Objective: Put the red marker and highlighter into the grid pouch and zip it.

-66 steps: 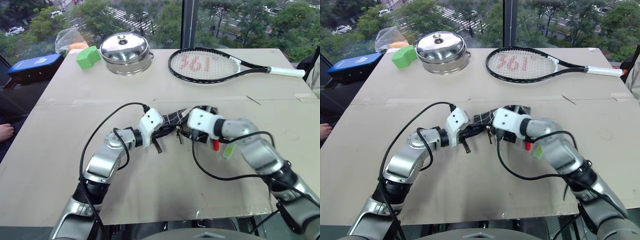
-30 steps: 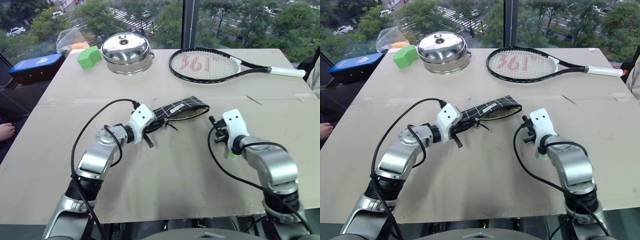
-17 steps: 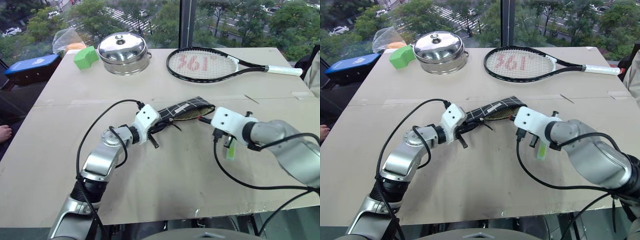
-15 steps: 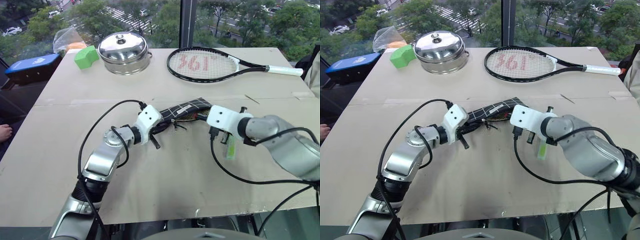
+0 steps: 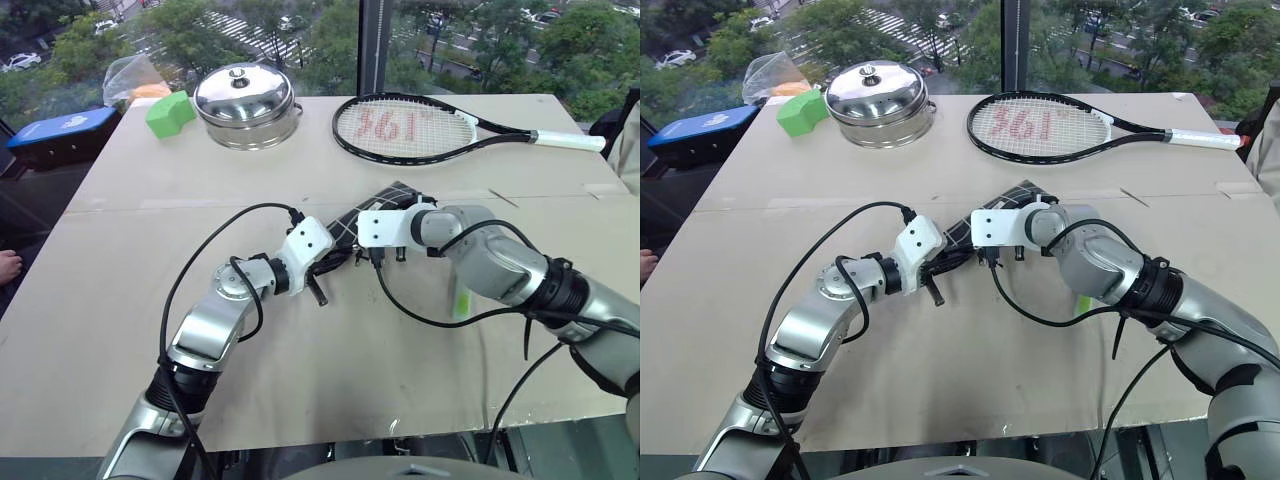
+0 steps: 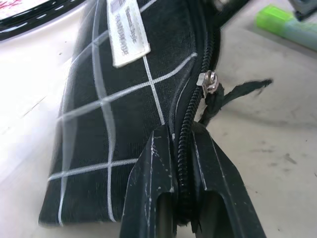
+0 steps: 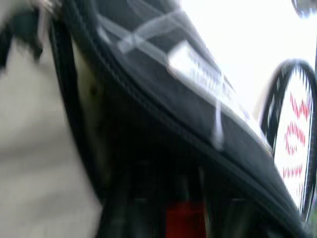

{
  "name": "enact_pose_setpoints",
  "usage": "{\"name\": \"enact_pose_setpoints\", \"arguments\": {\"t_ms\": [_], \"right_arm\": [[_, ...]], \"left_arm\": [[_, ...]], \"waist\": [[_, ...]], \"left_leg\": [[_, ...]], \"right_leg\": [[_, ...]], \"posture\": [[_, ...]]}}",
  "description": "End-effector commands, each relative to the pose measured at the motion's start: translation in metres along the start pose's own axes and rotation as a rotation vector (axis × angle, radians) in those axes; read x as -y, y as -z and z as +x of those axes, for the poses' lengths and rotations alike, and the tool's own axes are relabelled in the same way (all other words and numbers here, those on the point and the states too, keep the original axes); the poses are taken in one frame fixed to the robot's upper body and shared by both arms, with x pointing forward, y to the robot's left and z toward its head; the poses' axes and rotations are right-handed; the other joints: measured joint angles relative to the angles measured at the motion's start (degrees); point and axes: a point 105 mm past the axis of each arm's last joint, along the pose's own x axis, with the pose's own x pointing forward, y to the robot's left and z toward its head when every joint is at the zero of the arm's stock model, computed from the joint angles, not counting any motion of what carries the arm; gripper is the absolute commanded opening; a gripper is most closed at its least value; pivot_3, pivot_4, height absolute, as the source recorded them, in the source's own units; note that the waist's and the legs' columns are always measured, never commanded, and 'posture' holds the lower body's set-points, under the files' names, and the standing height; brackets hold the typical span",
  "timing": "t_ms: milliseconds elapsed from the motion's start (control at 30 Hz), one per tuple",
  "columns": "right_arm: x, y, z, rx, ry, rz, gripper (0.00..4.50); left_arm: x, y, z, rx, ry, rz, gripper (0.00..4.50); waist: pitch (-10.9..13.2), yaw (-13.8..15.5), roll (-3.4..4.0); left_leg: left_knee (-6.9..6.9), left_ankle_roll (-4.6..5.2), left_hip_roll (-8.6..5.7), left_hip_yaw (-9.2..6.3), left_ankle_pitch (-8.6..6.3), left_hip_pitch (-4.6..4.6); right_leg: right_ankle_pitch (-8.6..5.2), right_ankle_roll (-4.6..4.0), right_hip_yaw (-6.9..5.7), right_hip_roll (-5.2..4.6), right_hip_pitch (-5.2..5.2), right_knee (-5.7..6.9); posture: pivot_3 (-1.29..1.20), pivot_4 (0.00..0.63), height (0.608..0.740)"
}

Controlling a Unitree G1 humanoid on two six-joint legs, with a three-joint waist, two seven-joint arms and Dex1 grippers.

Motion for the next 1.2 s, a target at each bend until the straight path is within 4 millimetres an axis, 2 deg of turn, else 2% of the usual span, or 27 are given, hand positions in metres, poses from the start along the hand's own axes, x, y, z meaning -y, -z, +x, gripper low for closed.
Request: {"name": "enact_pose_setpoints", "arguments": {"t_ms": [33, 100, 200, 233, 333, 400, 467, 600, 667, 767, 833, 867, 900, 967, 1033, 1067, 1100, 1133, 1200], "right_arm": [[0.022, -0.006, -0.027, 0.095, 0.075, 0.167, 3.06], [0.022, -0.008, -0.048, 0.176, 0.07, 0.381, 4.05], [0.011, 0.0, -0.082, 0.237, 0.063, 0.672, 4.05], [0.005, 0.003, -0.089, 0.23, 0.069, 0.715, 4.05], [-0.018, 0.026, -0.106, 0.138, 0.197, 1.011, 4.05], [-0.032, 0.042, -0.107, 0.063, 0.297, 1.153, 4.05], [-0.058, 0.063, -0.103, -0.06, 0.438, 1.346, 4.05], [-0.084, 0.076, -0.097, -0.21, 0.542, 1.523, 4.05], [-0.102, 0.084, -0.09, -0.318, 0.54, 1.59, 4.05], [-0.116, 0.086, -0.084, -0.384, 0.511, 1.623, 4.05], [-0.122, 0.086, -0.084, -0.397, 0.494, 1.633, 3.54], [-0.126, 0.085, -0.084, -0.395, 0.485, 1.643, 3.46], [-0.127, 0.084, -0.084, -0.393, 0.479, 1.643, 2.89], [-0.127, 0.086, -0.087, -0.395, 0.474, 1.602, 2.22], [-0.118, 0.087, -0.091, -0.359, 0.492, 1.563, 1.3], [-0.103, 0.087, -0.096, -0.298, 0.483, 1.427, 0.87], [-0.094, 0.085, -0.099, -0.262, 0.465, 1.326, 0.76], [-0.078, 0.076, -0.103, -0.172, 0.4, 1.114, 0.76], [-0.06, 0.063, -0.108, -0.09, 0.268, 0.779, 0.76]], "left_arm": [[-0.006, -0.012, -0.003, 0.029, -0.041, 0.02, 0.0], [-0.01, -0.009, -0.005, 0.02, -0.065, 0.004, 0.0], [-0.018, -0.005, -0.008, 0.008, -0.102, -0.019, 0.0], [-0.019, -0.005, -0.008, 0.006, -0.11, -0.025, 0.0], [-0.026, -0.002, -0.008, -0.003, -0.129, -0.032, 0.0], [-0.028, -0.001, -0.007, -0.006, -0.13, -0.032, 0.0], [-0.029, -0.001, -0.005, -0.008, -0.126, -0.029, 0.0], [-0.03, 0.0, -0.003, -0.008, -0.113, -0.024, 0.0], [-0.029, 0.0, -0.001, -0.009, -0.103, -0.019, 0.0], [-0.029, -0.001, 0.0, -0.007, -0.097, -0.014, 0.0], [-0.029, -0.001, 0.0, -0.007, -0.096, -0.013, 0.0], [-0.029, -0.001, -0.001, -0.006, -0.096, -0.013, 0.0], [-0.029, -0.001, -0.001, -0.006, -0.096, -0.014, 0.0], [-0.028, -0.001, -0.002, -0.007, -0.096, -0.017, 0.0], [-0.026, -0.001, -0.002, -0.003, -0.094, -0.02, 0.0], [-0.025, -0.002, -0.002, 0.004, -0.09, -0.025, 0.0], [-0.024, -0.003, -0.002, 0.008, -0.088, -0.029, 0.0], [-0.023, -0.004, -0.002, 0.015, -0.082, -0.031, 0.0], [-0.022, -0.006, -0.001, 0.021, -0.072, -0.029, 0.0]], "waist": [[0.0, 0.2, 0.0], [0.0, 0.5, -0.01], [0.0, 1.0, -0.01], [0.0, 1.0, -0.01], [-0.1, 1.0, -0.13], [-0.1, 1.0, -0.14], [-0.1, 0.9, -0.13], [0.0, 0.6, 0.03], [-0.1, 0.6, -0.05], [-0.1, 0.9, -0.08], [-0.1, 0.8, -0.1], [-0.2, 0.9, -0.13], [-0.2, 0.9, -0.16], [-0.2, 0.9, -0.18], [-0.2, 0.9, -0.16], [-0.2, 0.9, -0.16], [-0.1, 0.9, -0.01], [0.0, 0.9, 0.03], [0.2, 0.7, 0.25]], "left_leg": [[0.01, 0.0, -0.01, 0.01, 0.0, -0.01], [0.01, 0.0, -0.01, 0.0, 0.0, -0.05], [0.0, 0.0, 0.02, -0.08, 0.0, -0.04], [0.01, -0.01, 0.02, -0.09, 0.0, -0.02], [0.0, 0.14, 0.01, -0.16, -0.09, 0.0], [0.01, 0.21, 0.01, -0.16, -0.13, 0.03], [-0.02, 0.19, 0.01, -0.14, -0.12, 0.04], [-0.03, -0.07, -0.02, -0.04, 0.03, 0.03], [-0.01, -0.07, -0.02, 0.01, 0.04, 0.1], [-0.04, -0.11, -0.02, -0.07, 0.06, 0.1], [-0.03, -0.12, -0.02, -0.03, 0.06, 0.1], [-0.03, -0.12, -0.02, -0.03, 0.06, 0.11], [-0.04, -0.12, -0.02, -0.05, 0.06, 0.1], [-0.04, -0.12, -0.02, -0.07, 0.06, 0.11], [-0.03, -0.11, -0.02, -0.07, 0.06, 0.11], [-0.04, -0.11, -0.03, -0.06, 0.05, 0.1], [-0.03, -0.1, -0.03, -0.07, 0.05, 0.1], [-0.01, -0.08, -0.1, -0.05, 0.04, 0.05], [0.05, 0.02, -0.14, 0.02, 0.0, 0.06]], "right_leg": [[0.01, 0.0, 0.0, -0.01, 0.0, -0.01], [0.01, 0.0, -0.02, -0.03, 0.01, -0.04], [0.02, -0.01, -0.09, -0.02, 0.03, 0.0], [0.02, -0.01, -0.1, -0.02, 0.04, 0.02], [0.01, -0.03, -0.11, -0.07, 0.07, 0.04], [0.01, -0.04, -0.06, -0.07, 0.08, 0.14], [0.0, -0.05, -0.02, -0.06, 0.02, 0.2], [0.0, -0.03, 0.05, -0.01, -0.07, 0.23], [-0.01, -0.01, 0.11, 0.03, -0.04, 0.23], [-0.01, -0.02, 0.04, 0.06, -0.02, 0.22], [-0.01, -0.02, 0.09, 0.06, -0.02, 0.21], [-0.01, -0.02, 0.09, 0.06, -0.01, 0.2], [-0.02, -0.01, 0.07, 0.06, 0.0, 0.17], [-0.02, 0.0, 0.06, 0.06, 0.02, 0.16], [-0.02, -0.01, 0.07, 0.05, 0.02, 0.15], [-0.03, 0.0, 0.08, 0.05, 0.02, 0.14], [-0.03, 0.0, 0.06, 0.05, 0.03, 0.13], [-0.07, -0.06, 0.1, -0.01, 0.02, 0.08], [-0.16, -0.1, 0.17, -0.06, 0.02, 0.05]], "posture": [[0.0, 0.15, 0.74], [0.0, 0.15, 0.74], [0.0, 0.15, 0.74], [0.0, 0.15, 0.74], [0.0, 0.15, 0.74], [0.0, 0.15, 0.74], [0.0, 0.15, 0.74], [0.0, 0.15, 0.74], [0.0, 0.15, 0.74], [0.0, 0.15, 0.74], [0.0, 0.15, 0.74], [0.0, 0.15, 0.74], [0.0, 0.15, 0.74], [0.0, 0.15, 0.74], [0.0, 0.15, 0.74], [0.0, 0.15, 0.74], [0.0, 0.15, 0.74], [0.0, 0.15, 0.74], [0.0, 0.15, 0.74]]}}
